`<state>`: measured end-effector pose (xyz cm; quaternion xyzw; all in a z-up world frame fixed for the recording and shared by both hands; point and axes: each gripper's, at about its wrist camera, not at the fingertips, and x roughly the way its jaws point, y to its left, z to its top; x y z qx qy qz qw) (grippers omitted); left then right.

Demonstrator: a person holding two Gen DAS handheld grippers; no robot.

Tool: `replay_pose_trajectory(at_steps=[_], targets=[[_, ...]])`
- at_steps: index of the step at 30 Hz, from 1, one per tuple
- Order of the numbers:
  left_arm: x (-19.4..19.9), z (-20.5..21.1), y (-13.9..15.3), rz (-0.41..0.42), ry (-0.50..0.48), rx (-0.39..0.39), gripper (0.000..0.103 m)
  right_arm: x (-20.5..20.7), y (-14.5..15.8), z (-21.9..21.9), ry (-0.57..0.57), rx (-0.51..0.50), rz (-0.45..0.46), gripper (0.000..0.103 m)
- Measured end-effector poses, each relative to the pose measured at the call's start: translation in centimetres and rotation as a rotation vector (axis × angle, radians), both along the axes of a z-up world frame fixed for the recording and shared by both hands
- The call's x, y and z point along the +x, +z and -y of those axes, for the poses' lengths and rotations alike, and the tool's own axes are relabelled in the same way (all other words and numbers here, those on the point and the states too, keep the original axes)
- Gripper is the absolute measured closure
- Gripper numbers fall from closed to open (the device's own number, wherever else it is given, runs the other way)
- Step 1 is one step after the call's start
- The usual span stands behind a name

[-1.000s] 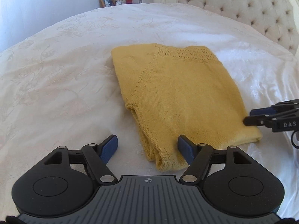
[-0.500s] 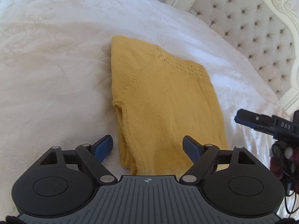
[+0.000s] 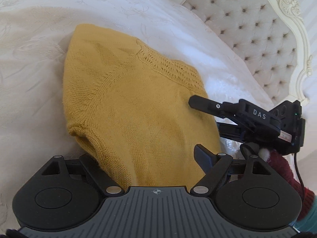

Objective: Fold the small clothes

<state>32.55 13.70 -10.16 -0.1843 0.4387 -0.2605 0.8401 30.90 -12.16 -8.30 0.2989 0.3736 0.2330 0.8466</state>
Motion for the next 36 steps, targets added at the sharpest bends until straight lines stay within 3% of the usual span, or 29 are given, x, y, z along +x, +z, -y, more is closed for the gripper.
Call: replay_pose_trajectory(at_steps=[4, 8, 10, 11, 12, 13, 18, 24, 28, 32, 34, 36], targets=[[-0.1, 0.2, 0.3, -0.001, -0.021, 0.004, 0.023, 1.1, -0.4, 0.1, -0.047, 0.068, -0.026, 0.032], [-1.9, -1.5, -0.2, -0.028, 0.0, -0.062, 0.042, -0.7, -0.6, 0.6, -0.02, 0.065, -0.02, 0.034], [-2.2, -1.9, -0.8, -0.05, 0.022, -0.087, 0.061, -1.7, -0.8, 0.8, -0.003, 0.044, 0.0, 0.034], [-2.1, -2.0, -1.1, -0.07, 0.032, -0.084, 0.086, -1.9, -0.8, 0.8, -0.006, 0.028, 0.006, 0.038], [-1.9, -2.0, -1.4, -0.097, 0.043, -0.093, 0.09, -1.9, -0.8, 0.6, -0.018, 0.003, -0.003, 0.056], [-1.5, -2.1, -1.6, -0.119, 0.053, -0.121, 0.09, -1.9, -0.7, 0.4, -0.029, -0.019, -0.022, 0.067], [-2.5, -2.7, 0.1, -0.129, 0.043, -0.153, 0.091, -3.0, 1.5, 0.0, -0.05, -0.043, -0.027, 0.071], [-7.6, -2.9, 2.4, -0.134, -0.025, -0.179, 0.091, -8.0, 4.3, 0.9, -0.012, -0.054, -0.055, 0.072], [-12.3, -2.5, 2.9, -0.16, -0.071, -0.197, 0.091, -12.9, 4.6, 1.8, 0.011, -0.044, -0.148, 0.072], [-16.3, -2.3, 2.7, -0.205, -0.086, -0.248, 0.091, -17.6, 4.0, 3.1, -0.001, 0.026, -0.259, 0.071], [-17.8, -2.0, 1.8, -0.238, -0.079, -0.219, 0.089, -19.4, 3.4, 3.6, -0.02, 0.028, -0.275, 0.07], [-17.9, -1.4, 1.1, -0.222, -0.073, -0.128, 0.087, -20.5, 2.7, 3.6, -0.05, -0.063, -0.272, 0.069]])
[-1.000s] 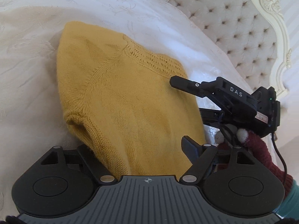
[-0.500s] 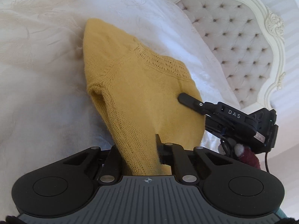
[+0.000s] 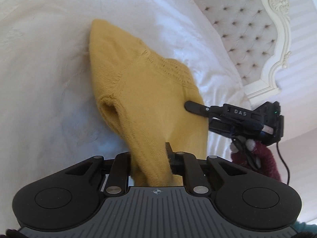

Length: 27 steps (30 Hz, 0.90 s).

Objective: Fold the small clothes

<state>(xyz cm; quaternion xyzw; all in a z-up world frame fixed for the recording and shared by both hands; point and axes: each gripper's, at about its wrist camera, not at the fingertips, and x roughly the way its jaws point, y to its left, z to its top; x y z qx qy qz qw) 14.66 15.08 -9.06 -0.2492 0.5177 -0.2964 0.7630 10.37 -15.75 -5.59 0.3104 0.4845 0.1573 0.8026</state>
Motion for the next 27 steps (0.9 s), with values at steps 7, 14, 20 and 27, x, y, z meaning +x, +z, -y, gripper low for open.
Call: replay_pose_trajectory(at_steps=[7, 14, 20, 27], targets=[[-1.6, -0.2, -1.6, 0.15, 0.082, 0.169, 0.077, -2.5, -0.6, -1.2, -0.059, -0.212, 0.139, 0.064], [-3.0, -1.5, 0.7, 0.29, 0.175, 0.168, 0.063, -3.7, 0.7, -3.0, -0.058, -0.273, 0.298, 0.056], [0.3, -0.9, 1.9, 0.303, 0.226, 0.16, 0.05, -3.0, 0.5, -2.1, -0.101, -0.216, 0.285, 0.049], [4.7, 1.0, 1.6, 0.296, 0.233, 0.146, 0.049, -1.3, 0.2, -2.2, -0.1, -0.212, 0.278, 0.044]])
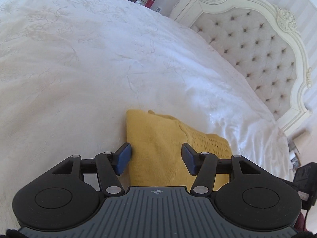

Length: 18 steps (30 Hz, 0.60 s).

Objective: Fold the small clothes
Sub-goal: 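Open both tools and withdraw them from the squared sweater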

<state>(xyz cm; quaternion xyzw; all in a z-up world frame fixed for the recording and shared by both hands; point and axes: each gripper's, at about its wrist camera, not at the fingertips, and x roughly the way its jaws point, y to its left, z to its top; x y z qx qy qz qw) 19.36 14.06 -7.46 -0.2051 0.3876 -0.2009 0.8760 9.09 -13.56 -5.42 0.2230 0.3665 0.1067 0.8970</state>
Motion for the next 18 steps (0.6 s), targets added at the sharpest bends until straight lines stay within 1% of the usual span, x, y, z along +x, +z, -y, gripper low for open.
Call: replay_pose_trajectory(at_steps=[3, 4, 5, 6, 7, 8, 9, 11, 12, 13, 14, 16, 18], targets=[[1.0, 1.2, -0.6, 0.022, -0.037, 0.039, 0.051, 1.0, -0.4, -0.1, -0.006, 0.008, -0.008, 0.045], [1.2, 1.6, -0.6, 0.044, -0.061, 0.074, 0.051, 1.2, -0.5, -0.2, -0.003, 0.003, -0.004, 0.051], [1.2, 2.1, -0.4, 0.075, -0.081, 0.104, 0.051, 1.2, -0.3, -0.5, 0.002, -0.026, 0.018, 0.073], [1.0, 2.6, -0.2, 0.111, -0.102, 0.125, 0.051, 1.0, 0.0, -0.7, 0.004, -0.068, 0.045, 0.073], [0.9, 3.0, 0.1, 0.143, -0.119, 0.146, 0.051, 0.9, 0.1, -0.9, -0.008, -0.103, 0.057, 0.073], [1.0, 3.4, 0.2, 0.157, -0.124, 0.177, 0.051, 1.0, -0.2, -0.8, -0.019, -0.115, 0.04, 0.074], [1.1, 3.9, 0.1, 0.153, -0.12, 0.215, 0.051, 1.2, -0.7, -0.7, -0.027, -0.108, 0.017, 0.073], [1.7, 4.5, -0.6, 0.116, -0.108, 0.289, 0.051, 1.3, -2.0, 0.0, -0.06, -0.074, -0.015, 0.071], [1.9, 4.7, -1.0, 0.096, -0.1, 0.325, 0.049, 1.3, -2.4, 0.3, -0.074, -0.061, -0.02, 0.068], [2.1, 4.8, -1.3, 0.08, -0.09, 0.351, 0.049, 1.2, -2.6, 0.4, -0.084, -0.055, -0.019, 0.067], [2.3, 4.8, -1.5, 0.067, -0.08, 0.363, 0.046, 1.1, -2.8, 0.4, -0.088, -0.051, -0.017, 0.066], [2.3, 4.3, -1.4, 0.048, -0.068, 0.34, 0.045, 0.7, -2.6, 0.4, -0.098, -0.057, -0.009, 0.061], [1.9, 3.6, -0.8, 0.034, -0.041, 0.318, 0.046, 0.4, -2.4, 0.6, -0.102, -0.05, 0.008, 0.051]])
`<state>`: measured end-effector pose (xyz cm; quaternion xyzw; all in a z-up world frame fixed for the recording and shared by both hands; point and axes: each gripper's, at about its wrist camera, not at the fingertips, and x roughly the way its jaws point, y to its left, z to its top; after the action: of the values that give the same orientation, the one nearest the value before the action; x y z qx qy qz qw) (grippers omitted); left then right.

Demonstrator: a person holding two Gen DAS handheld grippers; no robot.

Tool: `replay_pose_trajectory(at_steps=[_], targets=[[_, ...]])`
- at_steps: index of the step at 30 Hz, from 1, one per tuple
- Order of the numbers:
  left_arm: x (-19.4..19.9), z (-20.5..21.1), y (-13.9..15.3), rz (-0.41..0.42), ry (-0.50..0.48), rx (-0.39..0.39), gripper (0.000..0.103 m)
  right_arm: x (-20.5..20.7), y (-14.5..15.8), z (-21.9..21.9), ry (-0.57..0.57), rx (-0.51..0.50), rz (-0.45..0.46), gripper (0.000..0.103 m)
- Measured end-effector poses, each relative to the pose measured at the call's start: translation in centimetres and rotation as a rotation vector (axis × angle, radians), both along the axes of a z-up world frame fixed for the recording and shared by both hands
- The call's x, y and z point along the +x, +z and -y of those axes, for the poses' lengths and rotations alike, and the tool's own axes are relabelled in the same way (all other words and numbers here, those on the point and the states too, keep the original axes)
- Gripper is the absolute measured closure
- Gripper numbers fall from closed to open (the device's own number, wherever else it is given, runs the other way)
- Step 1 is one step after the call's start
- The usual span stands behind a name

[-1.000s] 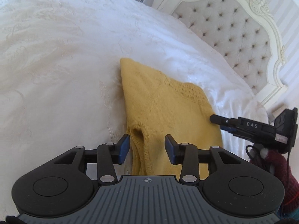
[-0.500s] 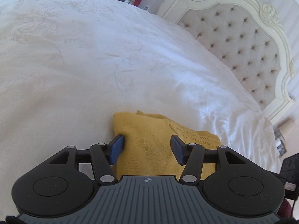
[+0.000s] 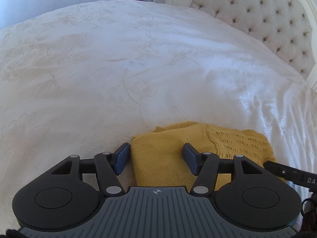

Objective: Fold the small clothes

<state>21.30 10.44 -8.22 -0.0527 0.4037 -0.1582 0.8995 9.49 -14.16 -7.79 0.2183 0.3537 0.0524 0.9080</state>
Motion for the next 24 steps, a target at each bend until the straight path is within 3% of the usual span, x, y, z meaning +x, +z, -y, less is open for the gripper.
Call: replay_pose_trajectory(at_steps=[2, 3, 4, 6, 7, 13, 16, 24], targets=[[-0.4, -1.0, 1.1, 0.013, 0.045, -0.014, 0.044, -0.6, 0.7, 0.3, -0.013, 0.005, 0.024, 0.047], [-0.8, -1.4, 1.6, 0.023, 0.058, -0.017, 0.038, -0.9, 1.0, 0.5, -0.022, -0.002, 0.034, 0.046], [-1.2, -1.7, 2.3, 0.031, 0.068, -0.016, 0.032, -1.3, 1.6, 0.6, -0.036, -0.018, 0.047, 0.045], [-2.3, -2.2, 3.4, 0.054, 0.088, -0.009, 0.004, -1.9, 2.5, 0.7, -0.053, -0.04, 0.066, 0.032], [-3.1, -2.4, 4.0, 0.071, 0.094, -0.006, 0.001, -2.4, 3.2, 0.8, -0.058, -0.044, 0.079, 0.027], [-7.8, -2.6, 6.2, 0.097, 0.112, 0.009, 0.0, -5.2, 6.4, -0.5, -0.035, -0.101, 0.111, 0.001], [-9.8, -2.4, 6.5, 0.056, 0.138, 0.008, 0.0, -6.4, 7.5, -1.8, -0.024, -0.14, 0.085, 0.001], [-14.8, 0.0, 6.0, 0.0, 0.147, 0.153, 0.002, -9.9, 7.7, -3.9, -0.018, -0.223, -0.015, 0.001]])
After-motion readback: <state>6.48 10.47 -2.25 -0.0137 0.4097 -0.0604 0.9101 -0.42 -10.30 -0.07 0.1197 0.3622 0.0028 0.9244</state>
